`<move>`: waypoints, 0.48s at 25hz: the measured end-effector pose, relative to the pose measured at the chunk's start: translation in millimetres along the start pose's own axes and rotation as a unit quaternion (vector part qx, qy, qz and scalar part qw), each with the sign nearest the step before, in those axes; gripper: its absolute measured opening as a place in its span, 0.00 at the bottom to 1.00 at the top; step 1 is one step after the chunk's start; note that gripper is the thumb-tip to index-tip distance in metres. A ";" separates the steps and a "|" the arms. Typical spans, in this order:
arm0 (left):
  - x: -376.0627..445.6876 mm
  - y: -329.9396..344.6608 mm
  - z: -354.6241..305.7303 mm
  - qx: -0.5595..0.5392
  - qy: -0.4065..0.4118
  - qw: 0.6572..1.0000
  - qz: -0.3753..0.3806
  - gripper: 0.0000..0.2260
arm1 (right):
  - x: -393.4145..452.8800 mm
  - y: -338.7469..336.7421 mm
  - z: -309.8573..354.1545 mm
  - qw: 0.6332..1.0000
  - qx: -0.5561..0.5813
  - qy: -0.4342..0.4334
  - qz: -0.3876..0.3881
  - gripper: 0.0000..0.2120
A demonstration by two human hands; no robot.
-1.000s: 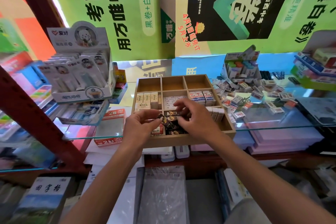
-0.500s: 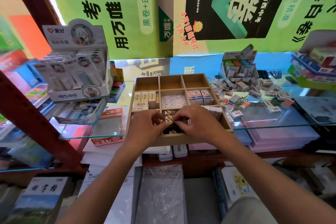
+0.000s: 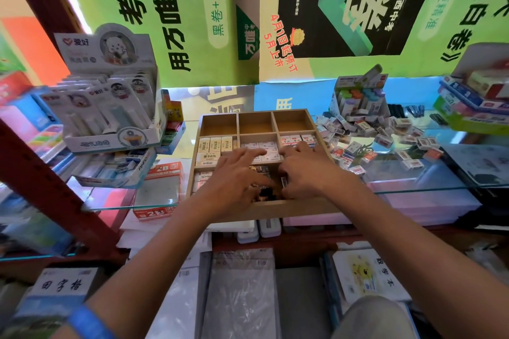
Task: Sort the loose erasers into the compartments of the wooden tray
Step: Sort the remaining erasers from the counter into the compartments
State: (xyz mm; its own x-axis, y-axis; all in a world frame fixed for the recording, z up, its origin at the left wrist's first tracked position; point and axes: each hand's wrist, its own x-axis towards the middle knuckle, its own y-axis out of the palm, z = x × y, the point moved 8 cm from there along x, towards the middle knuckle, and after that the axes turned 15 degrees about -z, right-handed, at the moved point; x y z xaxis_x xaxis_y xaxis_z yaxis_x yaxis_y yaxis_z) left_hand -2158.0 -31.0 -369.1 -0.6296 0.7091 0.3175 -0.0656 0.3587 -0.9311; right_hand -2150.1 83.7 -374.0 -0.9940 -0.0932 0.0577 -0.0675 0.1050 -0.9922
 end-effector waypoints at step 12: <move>2.6 12.6 -18.5 0.048 0.131 0.987 0.077 0.19 | -5.4 1.6 -4.7 0.999 0.037 -0.014 -0.012 0.21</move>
State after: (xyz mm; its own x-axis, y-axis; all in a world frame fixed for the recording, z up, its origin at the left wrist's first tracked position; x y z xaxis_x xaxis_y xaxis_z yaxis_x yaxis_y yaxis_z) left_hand -2146.2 -13.4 -376.8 -0.4161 0.8881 0.1955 -0.0653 0.1852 -0.9805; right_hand -2145.2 89.0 -375.4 -0.9893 -0.1218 0.0805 -0.0846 0.0293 -0.9960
